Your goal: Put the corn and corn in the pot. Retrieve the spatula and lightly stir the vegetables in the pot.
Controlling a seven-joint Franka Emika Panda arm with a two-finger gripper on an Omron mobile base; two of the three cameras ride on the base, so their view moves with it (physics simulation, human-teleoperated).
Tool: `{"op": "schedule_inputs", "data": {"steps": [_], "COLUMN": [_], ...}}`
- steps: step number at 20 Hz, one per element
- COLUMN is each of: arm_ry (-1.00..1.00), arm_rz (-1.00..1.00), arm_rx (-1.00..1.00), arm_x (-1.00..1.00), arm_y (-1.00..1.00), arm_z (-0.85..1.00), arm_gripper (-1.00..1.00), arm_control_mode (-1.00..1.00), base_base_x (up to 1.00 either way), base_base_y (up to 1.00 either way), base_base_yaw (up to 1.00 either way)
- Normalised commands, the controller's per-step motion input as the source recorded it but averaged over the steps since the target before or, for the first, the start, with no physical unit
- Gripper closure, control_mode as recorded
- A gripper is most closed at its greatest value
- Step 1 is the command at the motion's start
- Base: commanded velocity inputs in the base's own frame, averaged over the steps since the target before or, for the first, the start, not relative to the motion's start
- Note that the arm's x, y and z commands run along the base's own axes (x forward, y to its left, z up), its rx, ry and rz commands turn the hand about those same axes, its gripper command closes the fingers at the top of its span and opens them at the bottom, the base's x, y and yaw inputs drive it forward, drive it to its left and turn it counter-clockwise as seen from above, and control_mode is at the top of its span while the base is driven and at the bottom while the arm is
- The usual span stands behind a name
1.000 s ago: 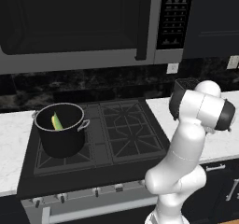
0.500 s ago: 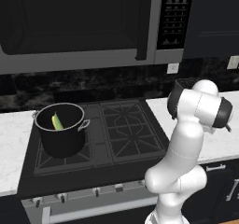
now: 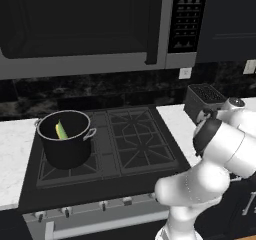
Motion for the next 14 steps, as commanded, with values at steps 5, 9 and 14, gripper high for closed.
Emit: {"op": "schedule_inputs", "data": {"steps": [5, 9, 14], "arm_ry": [-0.20, -0.12, -0.03], "arm_rz": [0.20, 0.23, 0.23], "arm_rx": [-0.05, -0.06, -0.05], "arm_x": [-0.33, -0.04, 0.00], "arm_y": [0.89, 1.00, 1.00], "arm_z": [1.00, 1.00, 0.98], "arm_gripper": [1.00, 1.00, 1.00], "arm_control_mode": [-1.00, -1.00, -1.00], "base_base_x": [0.00, 0.00, 0.00], "base_base_y": [0.00, 0.00, 0.00], "base_base_yaw": [0.00, 0.00, 0.00]}}
